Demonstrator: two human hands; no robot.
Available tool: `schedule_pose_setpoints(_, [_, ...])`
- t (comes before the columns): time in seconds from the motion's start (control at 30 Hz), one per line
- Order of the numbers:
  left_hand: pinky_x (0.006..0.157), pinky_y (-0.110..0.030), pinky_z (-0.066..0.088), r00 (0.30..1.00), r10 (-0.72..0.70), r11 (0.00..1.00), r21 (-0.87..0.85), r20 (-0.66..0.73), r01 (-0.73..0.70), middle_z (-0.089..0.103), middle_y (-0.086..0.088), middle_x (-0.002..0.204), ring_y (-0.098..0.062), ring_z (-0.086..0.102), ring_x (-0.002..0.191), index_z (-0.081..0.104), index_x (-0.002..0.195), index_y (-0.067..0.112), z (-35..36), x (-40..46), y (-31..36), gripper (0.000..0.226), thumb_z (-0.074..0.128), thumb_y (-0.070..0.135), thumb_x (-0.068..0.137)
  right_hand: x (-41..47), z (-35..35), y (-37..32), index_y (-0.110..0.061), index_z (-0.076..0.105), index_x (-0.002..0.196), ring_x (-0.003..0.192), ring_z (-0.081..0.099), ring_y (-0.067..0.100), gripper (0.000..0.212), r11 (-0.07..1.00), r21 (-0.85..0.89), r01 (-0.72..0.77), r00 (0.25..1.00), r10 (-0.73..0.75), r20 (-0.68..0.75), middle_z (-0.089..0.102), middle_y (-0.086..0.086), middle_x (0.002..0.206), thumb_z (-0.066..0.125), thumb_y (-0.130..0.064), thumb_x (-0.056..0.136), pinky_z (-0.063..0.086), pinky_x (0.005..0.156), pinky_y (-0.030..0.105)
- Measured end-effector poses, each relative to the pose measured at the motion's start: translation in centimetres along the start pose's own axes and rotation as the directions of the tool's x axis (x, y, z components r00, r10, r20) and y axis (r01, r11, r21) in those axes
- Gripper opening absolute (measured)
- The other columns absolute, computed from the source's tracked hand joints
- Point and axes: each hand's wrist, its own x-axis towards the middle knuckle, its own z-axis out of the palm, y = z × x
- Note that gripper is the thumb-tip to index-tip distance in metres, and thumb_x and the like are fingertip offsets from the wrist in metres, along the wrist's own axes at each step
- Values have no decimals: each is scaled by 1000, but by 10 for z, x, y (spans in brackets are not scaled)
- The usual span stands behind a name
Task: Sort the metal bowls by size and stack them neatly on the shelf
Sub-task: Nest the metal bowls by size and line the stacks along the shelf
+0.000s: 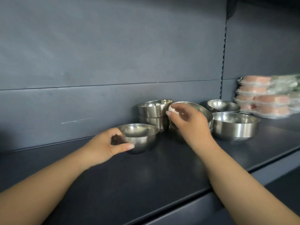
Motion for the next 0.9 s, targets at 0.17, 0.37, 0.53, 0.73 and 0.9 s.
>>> schedule_pose_setpoints(0.17, [67,-23,37,999,54,997,-59,1,-53,59,1,76,-15,53,77,56,74,17,5,-8,9,27,75,35,71,-7,-39,29,-8,64,107,107,48,11,31,960,-281,-13,991,-25,-133,56,0,117,69,-22,80,34,94,14])
schedule_pose_setpoints(0.37, [67,-28,39,993,118,988,-101,-22,-119,64,7,66,-18,57,72,58,69,20,12,-6,5,70,65,73,23,-24,-50,41,-16,51,125,128,36,21,56,920,-348,-182,982,151,-115,44,8,129,70,-36,76,26,103,22])
schedule_pose_setpoints(0.53, [71,-30,40,986,164,978,-126,-43,-168,66,12,67,-17,58,72,60,72,35,11,-1,-1,81,56,92,15,-17,-48,48,-23,37,138,123,42,15,82,946,-208,-248,967,255,4,43,6,134,75,-41,68,33,105,25])
schedule_pose_setpoints(0.73, [77,-31,43,979,179,975,-115,-93,-189,68,-1,80,-23,63,85,59,75,27,10,-4,1,78,63,87,25,-5,-39,56,-26,51,96,114,51,24,46,945,-189,-267,963,267,-28,51,13,126,80,-37,62,42,100,35])
schedule_pose_setpoints(0.9, [70,-19,40,960,221,956,-155,-170,-248,65,23,67,8,59,68,59,64,45,-4,-3,11,44,70,74,32,-9,-42,53,-29,41,67,89,48,17,41,955,-157,-251,968,244,-62,54,9,108,80,-41,62,36,80,23])
